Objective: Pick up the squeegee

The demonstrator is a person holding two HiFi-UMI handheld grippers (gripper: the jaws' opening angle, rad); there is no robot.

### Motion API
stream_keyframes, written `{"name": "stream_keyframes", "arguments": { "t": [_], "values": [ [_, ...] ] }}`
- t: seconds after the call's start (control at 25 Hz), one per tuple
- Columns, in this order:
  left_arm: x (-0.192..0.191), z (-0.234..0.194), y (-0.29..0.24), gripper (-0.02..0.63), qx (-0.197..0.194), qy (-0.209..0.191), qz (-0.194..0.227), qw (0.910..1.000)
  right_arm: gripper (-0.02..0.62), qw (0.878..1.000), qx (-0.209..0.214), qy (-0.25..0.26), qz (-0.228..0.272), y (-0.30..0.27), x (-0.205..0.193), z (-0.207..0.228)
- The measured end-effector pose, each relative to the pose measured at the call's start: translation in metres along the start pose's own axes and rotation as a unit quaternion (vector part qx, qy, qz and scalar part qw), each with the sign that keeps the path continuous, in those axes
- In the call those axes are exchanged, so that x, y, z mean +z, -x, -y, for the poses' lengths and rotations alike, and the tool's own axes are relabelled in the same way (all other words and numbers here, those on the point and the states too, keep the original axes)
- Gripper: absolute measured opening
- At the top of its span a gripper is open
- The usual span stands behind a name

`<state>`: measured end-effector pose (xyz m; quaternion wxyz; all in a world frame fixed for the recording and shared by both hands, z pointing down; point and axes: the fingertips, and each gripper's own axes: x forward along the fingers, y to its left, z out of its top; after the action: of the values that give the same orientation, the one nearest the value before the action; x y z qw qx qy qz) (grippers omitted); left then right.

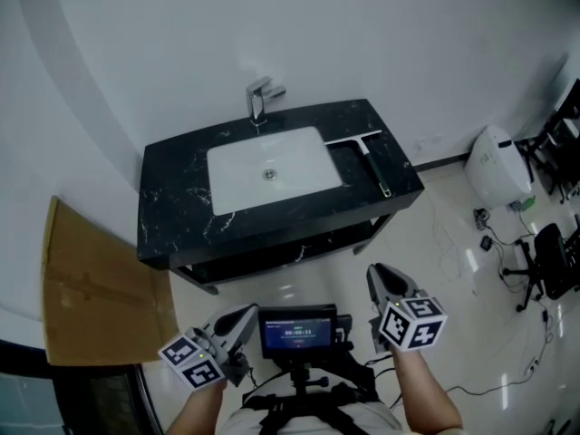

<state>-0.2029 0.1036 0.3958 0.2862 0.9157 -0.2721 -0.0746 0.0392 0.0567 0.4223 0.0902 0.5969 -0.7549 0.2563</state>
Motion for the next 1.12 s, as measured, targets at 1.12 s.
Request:
{"name": "stream_keyframes", "arguments": {
  "t": [1.12],
  "values": [
    [0.043,-0.021,-0.090,-0.003,0.043,-0.021,0.040,0.9980,0.086,0.997,0.056,0.051,0.002,-0.059,0.063,0.055]
  ]
}}
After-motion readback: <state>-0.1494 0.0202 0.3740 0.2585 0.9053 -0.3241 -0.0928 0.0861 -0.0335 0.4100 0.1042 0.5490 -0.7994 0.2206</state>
